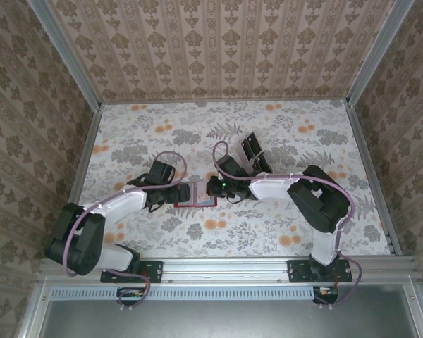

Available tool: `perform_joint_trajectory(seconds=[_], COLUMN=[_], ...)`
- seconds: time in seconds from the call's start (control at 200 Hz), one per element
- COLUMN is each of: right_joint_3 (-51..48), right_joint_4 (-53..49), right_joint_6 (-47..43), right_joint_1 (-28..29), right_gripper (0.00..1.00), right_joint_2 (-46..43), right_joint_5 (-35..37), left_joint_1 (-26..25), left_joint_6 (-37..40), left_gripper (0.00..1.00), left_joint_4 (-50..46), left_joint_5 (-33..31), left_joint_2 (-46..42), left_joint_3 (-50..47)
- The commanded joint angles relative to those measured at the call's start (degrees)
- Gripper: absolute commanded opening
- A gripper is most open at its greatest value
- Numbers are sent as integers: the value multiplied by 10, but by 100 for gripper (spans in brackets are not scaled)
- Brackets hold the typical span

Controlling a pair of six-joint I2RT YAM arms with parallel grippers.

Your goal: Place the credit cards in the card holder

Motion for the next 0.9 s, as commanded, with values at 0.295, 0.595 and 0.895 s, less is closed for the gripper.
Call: perform_joint_trajectory(seconds=[0.295, 0.595, 0.895], right_joint_3=[18, 24, 20], right_joint_4=[-55, -51, -18], right_joint_6=[-15, -6, 15], right_joint_1=[-7, -8, -8], right_gripper=[0, 0, 0], right_joint_2=[22, -6, -39], right_joint_5=[-13, -19, -29], left_joint_1=[-6, -5, -5], left_joint_6=[19, -22, -60], left_gripper=[100, 100, 100], left_joint_4=[-27, -42, -34], left_joint_5=[-67, -78, -73], left_joint_2=[44, 44, 39], left_joint_3=[12, 4, -24])
